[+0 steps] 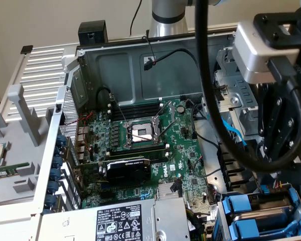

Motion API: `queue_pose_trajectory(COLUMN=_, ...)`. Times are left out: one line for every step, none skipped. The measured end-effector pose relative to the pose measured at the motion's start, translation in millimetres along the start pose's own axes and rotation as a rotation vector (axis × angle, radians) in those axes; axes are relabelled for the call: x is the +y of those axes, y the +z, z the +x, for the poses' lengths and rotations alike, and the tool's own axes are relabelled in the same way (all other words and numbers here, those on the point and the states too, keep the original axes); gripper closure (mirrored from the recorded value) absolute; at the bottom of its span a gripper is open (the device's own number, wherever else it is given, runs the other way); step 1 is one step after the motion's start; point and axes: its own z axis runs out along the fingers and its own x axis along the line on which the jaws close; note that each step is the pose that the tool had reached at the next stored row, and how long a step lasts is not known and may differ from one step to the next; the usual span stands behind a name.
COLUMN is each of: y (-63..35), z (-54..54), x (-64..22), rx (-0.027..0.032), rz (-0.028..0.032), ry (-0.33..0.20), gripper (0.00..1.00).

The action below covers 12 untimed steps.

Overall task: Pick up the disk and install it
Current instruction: 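Insert the second disk wire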

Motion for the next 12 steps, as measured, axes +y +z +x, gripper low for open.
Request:
queue_pose_trajectory(y=0.0, z=-0.1, x=0.0, rx=0.0010, rz=-0.0001, ry=-0.018, gripper=0.89)
queue_pose_trajectory(y=0.0, z=-0.1, x=0.0, rx=0.0022, rz=-0.0002, ry=-0.036, gripper=0.89)
queue_pose_trajectory(y=0.0, z=0.0, x=0.0, rx=0.0035, rz=-0.0004, ry=-0.054, gripper=0.89)
queue_pose_trajectory(y=0.0, z=0.0, x=0.0, rx=0.0046, rz=-0.0005, ry=-0.072, gripper=0.89)
queue_pose_trajectory(y=0.0, z=0.0, x=0.0, rx=0.0059, rz=-0.0005, ry=-0.091, gripper=0.89)
queue_pose_trajectory(y=0.0, z=0.0, x=0.0, rx=0.0070, rz=-0.0007, ry=-0.109, gripper=0.89)
queue_pose_trajectory(y=0.0, z=0.0, x=-0.1, rx=0.0081, rz=-0.0008, ry=-0.127, gripper=0.89)
queue_pose_trajectory(y=0.0, z=0.0, x=-0.1, rx=0.0093, rz=-0.0009, ry=-0.145, gripper=0.89)
queue_pose_trajectory(y=0.0, z=0.0, x=0.0, rx=0.0105, rz=-0.0010, ry=-0.164, gripper=0.89)
queue_pose_trajectory(y=0.0, z=0.0, x=0.0, rx=0.0117, rz=-0.0010, ry=-0.182, gripper=0.89)
queue_pose_trajectory(y=0.0, z=0.0, x=-0.1, rx=0.0128, rz=-0.0012, ry=-0.199, gripper=0.89)
queue_pose_trajectory(y=0.0, z=0.0, x=-0.1, rx=0.0142, rz=-0.0013, ry=-0.218, gripper=0.89)
